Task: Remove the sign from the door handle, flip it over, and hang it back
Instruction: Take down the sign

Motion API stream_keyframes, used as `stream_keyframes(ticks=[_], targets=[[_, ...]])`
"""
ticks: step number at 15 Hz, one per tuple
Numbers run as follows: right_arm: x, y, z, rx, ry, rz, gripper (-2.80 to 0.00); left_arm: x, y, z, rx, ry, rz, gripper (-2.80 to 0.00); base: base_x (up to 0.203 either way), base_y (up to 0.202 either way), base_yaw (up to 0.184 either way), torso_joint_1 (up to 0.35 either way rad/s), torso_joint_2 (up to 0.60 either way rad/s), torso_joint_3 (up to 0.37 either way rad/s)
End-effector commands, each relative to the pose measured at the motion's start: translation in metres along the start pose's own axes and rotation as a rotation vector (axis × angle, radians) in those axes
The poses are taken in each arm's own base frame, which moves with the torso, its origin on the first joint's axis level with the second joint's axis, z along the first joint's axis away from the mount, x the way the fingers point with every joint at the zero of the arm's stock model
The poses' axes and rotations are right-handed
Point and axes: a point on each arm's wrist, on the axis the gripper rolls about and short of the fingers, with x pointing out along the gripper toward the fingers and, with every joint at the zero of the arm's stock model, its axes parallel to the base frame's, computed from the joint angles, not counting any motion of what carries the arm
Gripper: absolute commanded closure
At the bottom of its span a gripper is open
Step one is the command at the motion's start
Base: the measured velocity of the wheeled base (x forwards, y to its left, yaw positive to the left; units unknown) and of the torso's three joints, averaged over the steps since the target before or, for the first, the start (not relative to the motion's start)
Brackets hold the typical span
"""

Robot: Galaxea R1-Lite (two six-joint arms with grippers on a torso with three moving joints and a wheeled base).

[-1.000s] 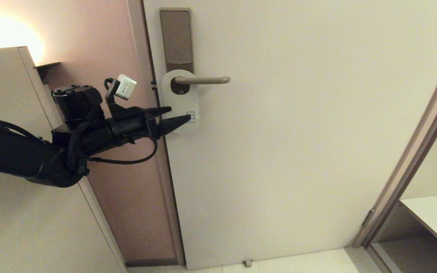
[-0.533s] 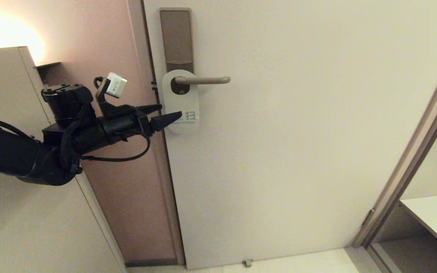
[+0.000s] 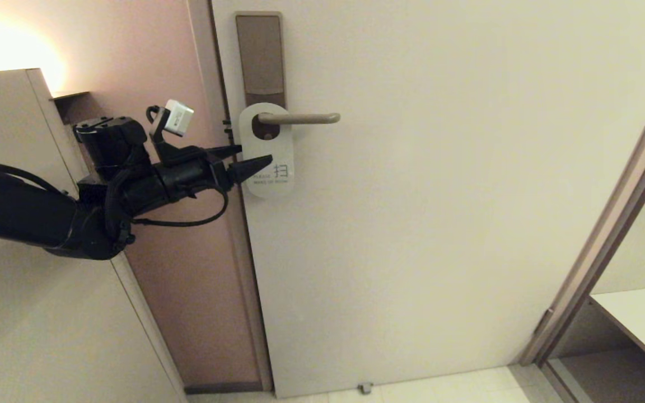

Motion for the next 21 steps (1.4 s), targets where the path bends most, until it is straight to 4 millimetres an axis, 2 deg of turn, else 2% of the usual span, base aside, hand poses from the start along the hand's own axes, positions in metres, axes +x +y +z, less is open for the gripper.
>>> stream_keyframes(ticks=[1,6,14,21], targets=[[0.000,0.000,0.000,-0.001,-0.001,0.001,0.00,0.005,0.004,-0.005,-0.003,0.003,-0.006,-2.80,0.000,0.000,0.000,0.000,0.00,0.000],[0.000,0.000,0.000,-0.001,-0.001,0.002,0.00,0.008,0.002,-0.008,-0.005,0.007,-0.016,-2.80,0.000,0.000,0.000,0.000,0.00,0.000],[0.000,0.000,0.000,-0.001,-0.001,0.001,0.00,0.024,-0.020,-0.012,-0.017,0.017,-0.081,-2.80,0.000,0.000,0.000,0.000,0.00,0.000],[0.000,0.000,0.000,-0.001,-0.001,0.001,0.00,0.028,-0.016,-0.022,-0.028,0.034,-0.075,-2.80,0.000,0.000,0.000,0.000,0.00,0.000]])
